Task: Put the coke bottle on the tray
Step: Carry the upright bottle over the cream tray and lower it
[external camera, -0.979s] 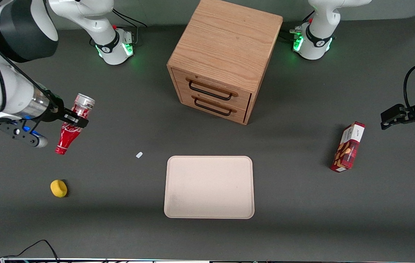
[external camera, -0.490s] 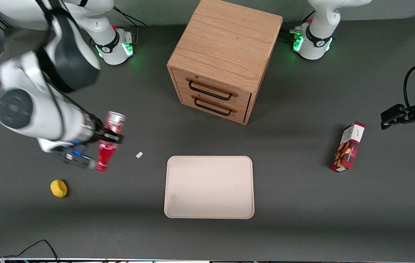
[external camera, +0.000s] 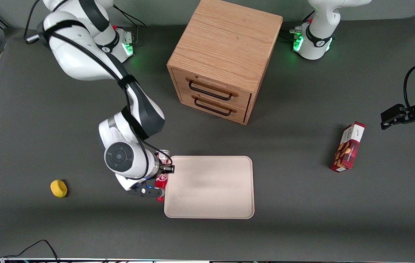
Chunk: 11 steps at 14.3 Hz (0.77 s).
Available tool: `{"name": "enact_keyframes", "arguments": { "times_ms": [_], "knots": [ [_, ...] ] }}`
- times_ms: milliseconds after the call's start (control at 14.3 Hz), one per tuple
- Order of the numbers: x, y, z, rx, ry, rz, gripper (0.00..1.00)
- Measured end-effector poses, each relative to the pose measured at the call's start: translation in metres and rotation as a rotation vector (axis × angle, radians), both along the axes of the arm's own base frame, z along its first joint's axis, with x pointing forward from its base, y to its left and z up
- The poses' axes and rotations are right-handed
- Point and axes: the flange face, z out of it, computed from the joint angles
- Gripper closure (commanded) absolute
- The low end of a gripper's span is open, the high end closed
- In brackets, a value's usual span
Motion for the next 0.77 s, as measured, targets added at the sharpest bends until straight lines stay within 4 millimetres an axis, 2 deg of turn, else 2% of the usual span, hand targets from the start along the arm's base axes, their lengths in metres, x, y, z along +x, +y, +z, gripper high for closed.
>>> {"name": "enact_keyframes", "arguments": {
  "times_ms": [210, 420, 769],
  "knots": [
    [0.007, 0.006, -0.048, 0.030, -0.036, 0.061, 1.00],
    [0.007, 0.017, -0.081, 0.024, -0.073, 0.072, 1.00],
    [0.012, 0.011, -0.106, 0.011, -0.096, 0.063, 1.00]
  ]
}}
